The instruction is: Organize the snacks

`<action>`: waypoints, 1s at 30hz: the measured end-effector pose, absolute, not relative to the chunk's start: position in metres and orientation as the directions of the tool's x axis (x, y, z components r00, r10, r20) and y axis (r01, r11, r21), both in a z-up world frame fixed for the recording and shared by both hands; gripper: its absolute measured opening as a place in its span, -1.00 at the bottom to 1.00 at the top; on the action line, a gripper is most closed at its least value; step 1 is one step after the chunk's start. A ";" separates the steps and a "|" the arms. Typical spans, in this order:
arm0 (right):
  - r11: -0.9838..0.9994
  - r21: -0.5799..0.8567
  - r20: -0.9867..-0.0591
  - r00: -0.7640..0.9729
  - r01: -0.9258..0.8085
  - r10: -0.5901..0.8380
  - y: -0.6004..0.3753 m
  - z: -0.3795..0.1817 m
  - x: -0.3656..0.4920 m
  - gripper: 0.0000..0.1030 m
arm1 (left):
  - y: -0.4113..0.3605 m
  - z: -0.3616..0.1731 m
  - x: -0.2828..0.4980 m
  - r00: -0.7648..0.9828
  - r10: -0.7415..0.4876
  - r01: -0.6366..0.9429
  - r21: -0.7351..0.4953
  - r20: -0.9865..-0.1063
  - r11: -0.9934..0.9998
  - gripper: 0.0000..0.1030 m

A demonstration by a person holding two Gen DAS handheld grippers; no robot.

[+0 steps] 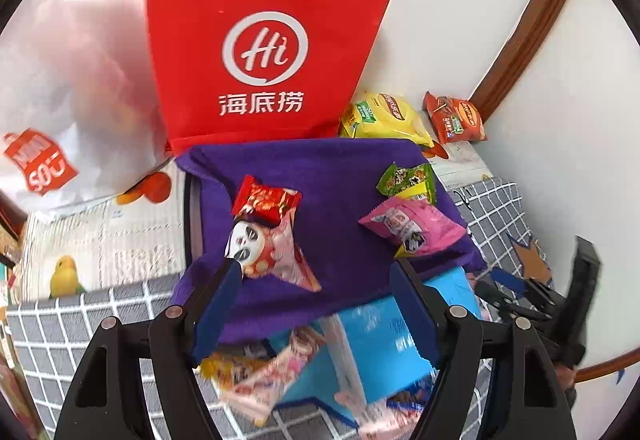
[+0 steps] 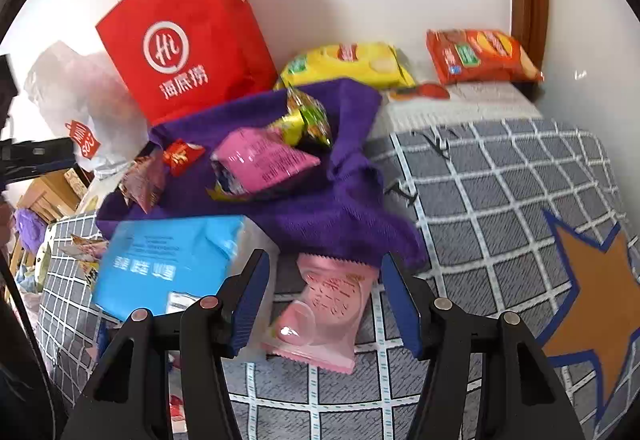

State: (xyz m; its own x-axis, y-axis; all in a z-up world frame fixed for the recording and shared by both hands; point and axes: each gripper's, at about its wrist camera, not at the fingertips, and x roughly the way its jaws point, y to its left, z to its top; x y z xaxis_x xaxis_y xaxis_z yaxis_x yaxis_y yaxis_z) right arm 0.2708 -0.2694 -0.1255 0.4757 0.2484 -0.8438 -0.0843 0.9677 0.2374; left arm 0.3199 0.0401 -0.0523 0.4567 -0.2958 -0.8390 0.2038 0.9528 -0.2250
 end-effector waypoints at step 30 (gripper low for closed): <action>0.970 0.123 -0.860 0.466 -0.209 0.209 -0.255 -0.142 0.171 -0.17 | 0.086 -0.118 0.205 0.422 -0.227 0.056 -0.225 -0.878 0.973 0.45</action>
State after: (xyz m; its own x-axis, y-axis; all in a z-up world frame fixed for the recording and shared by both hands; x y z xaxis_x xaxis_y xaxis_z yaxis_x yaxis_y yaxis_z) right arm 0.1710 -0.2554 -0.1425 0.4662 0.2090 -0.8597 -0.2087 0.9702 0.1227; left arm 0.2046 0.0860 -0.1175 0.4216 -0.2267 -0.8780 0.0556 0.9729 -0.2245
